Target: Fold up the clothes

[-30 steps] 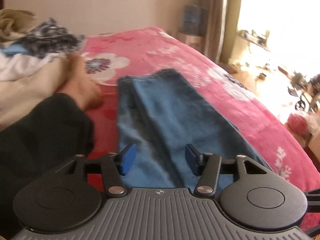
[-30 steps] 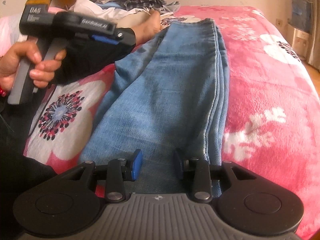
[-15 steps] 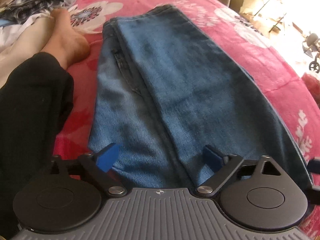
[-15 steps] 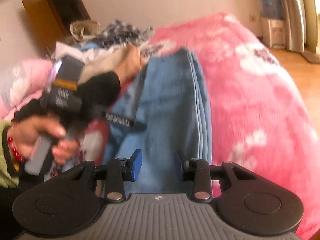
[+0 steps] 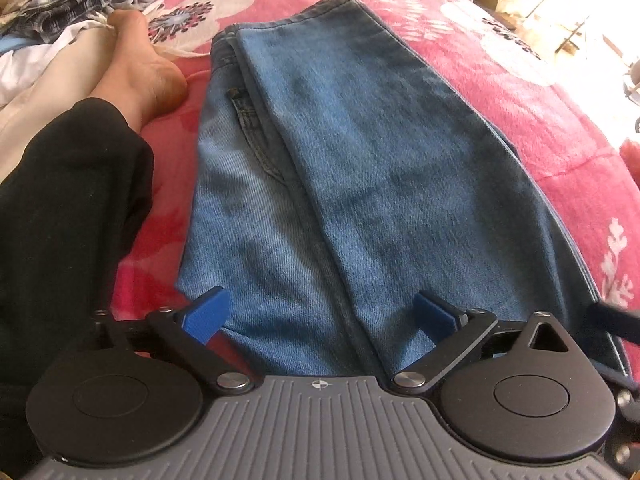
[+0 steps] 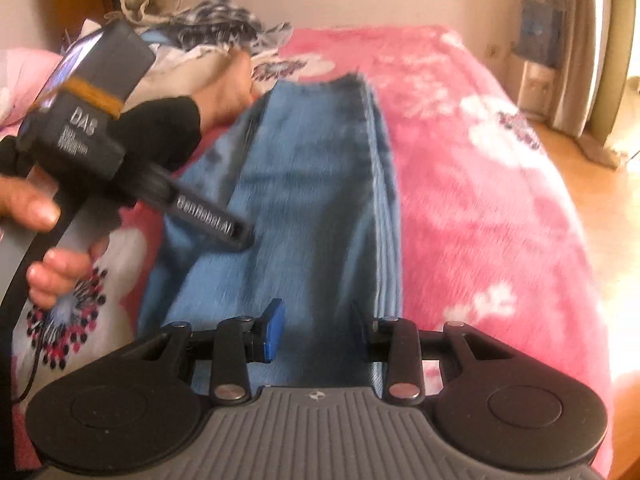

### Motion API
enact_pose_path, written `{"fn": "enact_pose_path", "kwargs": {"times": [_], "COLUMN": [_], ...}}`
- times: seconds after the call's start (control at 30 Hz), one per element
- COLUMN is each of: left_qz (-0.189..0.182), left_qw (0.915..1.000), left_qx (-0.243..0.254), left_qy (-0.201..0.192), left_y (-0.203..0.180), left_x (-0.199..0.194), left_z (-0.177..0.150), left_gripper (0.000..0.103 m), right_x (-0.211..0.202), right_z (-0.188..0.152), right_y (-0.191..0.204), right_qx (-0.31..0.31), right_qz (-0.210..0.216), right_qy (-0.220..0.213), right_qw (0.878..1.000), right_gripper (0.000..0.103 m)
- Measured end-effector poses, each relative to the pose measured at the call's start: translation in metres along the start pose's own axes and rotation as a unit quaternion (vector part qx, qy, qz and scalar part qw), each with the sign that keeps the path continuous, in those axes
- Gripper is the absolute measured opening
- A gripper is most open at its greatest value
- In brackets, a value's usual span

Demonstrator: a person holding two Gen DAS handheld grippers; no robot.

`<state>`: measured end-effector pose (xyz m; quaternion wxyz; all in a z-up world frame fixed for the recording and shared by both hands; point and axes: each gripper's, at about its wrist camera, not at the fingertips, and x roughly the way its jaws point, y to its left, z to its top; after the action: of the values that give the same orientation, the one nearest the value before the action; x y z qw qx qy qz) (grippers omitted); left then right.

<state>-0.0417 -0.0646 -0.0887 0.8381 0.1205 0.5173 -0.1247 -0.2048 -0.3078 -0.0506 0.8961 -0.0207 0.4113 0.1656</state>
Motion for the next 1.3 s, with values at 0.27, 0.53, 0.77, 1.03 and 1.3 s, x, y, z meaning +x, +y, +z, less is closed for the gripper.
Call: {"fn": "enact_pose_path", "kwargs": {"times": [0.27, 0.53, 0.77, 1.03, 1.3], "left_qz": [0.000, 0.001, 0.002, 0.001, 0.000], "left_qw": [1.0000, 1.0000, 1.0000, 1.0000, 1.0000], "left_qx": [0.002, 0.003, 0.002, 0.001, 0.000], "left_qy": [0.006, 0.006, 0.006, 0.003, 0.001], "left_y": [-0.003, -0.003, -0.005, -0.004, -0.002], "left_x": [0.001, 0.001, 0.001, 0.002, 0.003], "left_z": [-0.001, -0.001, -0.002, -0.003, -0.003], "left_gripper": [0.103, 0.103, 0.103, 0.103, 0.103], "right_x": [0.021, 0.021, 0.021, 0.021, 0.021], "right_z": [-0.010, -0.010, -0.011, -0.012, -0.012], "right_y": [0.010, 0.005, 0.005, 0.006, 0.005], "right_qx": [-0.022, -0.003, 0.001, 0.005, 0.004], "right_qz": [-0.024, -0.020, -0.019, -0.019, -0.019], "right_qy": [0.026, 0.022, 0.020, 0.018, 0.018], "right_qw": [0.999, 1.000, 1.000, 1.000, 1.000], "right_gripper": [0.037, 0.037, 0.037, 0.037, 0.038]}}
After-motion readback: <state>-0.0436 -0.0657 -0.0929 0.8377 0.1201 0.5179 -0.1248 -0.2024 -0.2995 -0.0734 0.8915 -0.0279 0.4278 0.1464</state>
